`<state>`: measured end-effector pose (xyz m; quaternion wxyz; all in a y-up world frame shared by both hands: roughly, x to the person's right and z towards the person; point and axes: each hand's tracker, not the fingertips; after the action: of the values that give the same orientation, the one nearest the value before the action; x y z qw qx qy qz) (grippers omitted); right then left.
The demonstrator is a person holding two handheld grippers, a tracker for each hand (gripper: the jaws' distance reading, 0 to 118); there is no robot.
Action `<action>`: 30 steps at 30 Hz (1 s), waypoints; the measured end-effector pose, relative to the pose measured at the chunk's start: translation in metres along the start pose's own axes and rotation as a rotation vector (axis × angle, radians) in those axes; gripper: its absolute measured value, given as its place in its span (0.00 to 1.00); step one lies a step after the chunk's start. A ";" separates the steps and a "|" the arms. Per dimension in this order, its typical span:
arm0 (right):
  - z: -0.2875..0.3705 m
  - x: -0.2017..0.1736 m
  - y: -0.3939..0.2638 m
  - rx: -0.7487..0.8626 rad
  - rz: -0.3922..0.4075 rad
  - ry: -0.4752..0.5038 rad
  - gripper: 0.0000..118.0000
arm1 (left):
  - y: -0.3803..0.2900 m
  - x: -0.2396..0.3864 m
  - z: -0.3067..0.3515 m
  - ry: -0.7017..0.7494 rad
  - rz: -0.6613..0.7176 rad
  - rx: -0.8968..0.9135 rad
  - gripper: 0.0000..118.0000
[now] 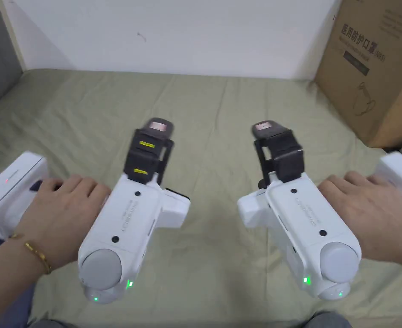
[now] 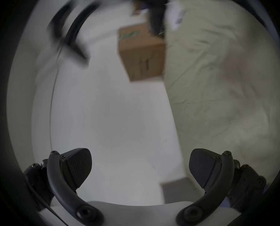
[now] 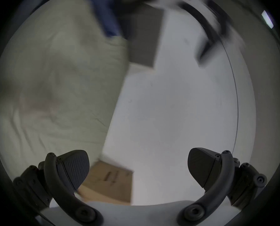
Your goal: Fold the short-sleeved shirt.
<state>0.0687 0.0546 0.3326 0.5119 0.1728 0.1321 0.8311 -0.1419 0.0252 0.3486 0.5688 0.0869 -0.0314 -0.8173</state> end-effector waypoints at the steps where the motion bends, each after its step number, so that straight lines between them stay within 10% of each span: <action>1: 0.001 0.003 -0.001 0.029 0.035 0.025 1.00 | 0.000 0.002 0.002 0.008 -0.032 0.047 1.00; 4: 0.001 0.010 -0.003 0.023 -0.003 0.028 1.00 | 0.002 -0.004 0.004 0.010 0.042 0.053 1.00; 7: -0.001 0.026 -0.009 -0.036 -0.307 0.067 1.00 | -0.011 -0.017 0.001 0.024 0.316 -0.039 1.00; 12: -0.009 0.056 -0.059 -0.235 -1.486 0.230 1.00 | -0.050 -0.064 -0.003 0.034 1.312 -0.258 1.00; 15: -0.003 0.039 -0.078 -0.289 -1.915 0.149 1.00 | -0.067 -0.061 0.000 0.084 1.740 -0.351 1.00; 19: 0.009 0.015 -0.069 -0.360 -2.053 0.036 1.00 | -0.068 -0.037 0.010 0.163 2.008 -0.450 1.00; 30: 0.018 -0.005 -0.041 -0.380 -2.040 0.032 1.00 | -0.047 -0.010 0.016 0.078 1.908 -0.470 1.00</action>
<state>0.1115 0.0690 0.3324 0.9892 -0.1156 0.0893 0.0120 -0.1849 0.0507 0.3585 0.9936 -0.0635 0.0939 0.0029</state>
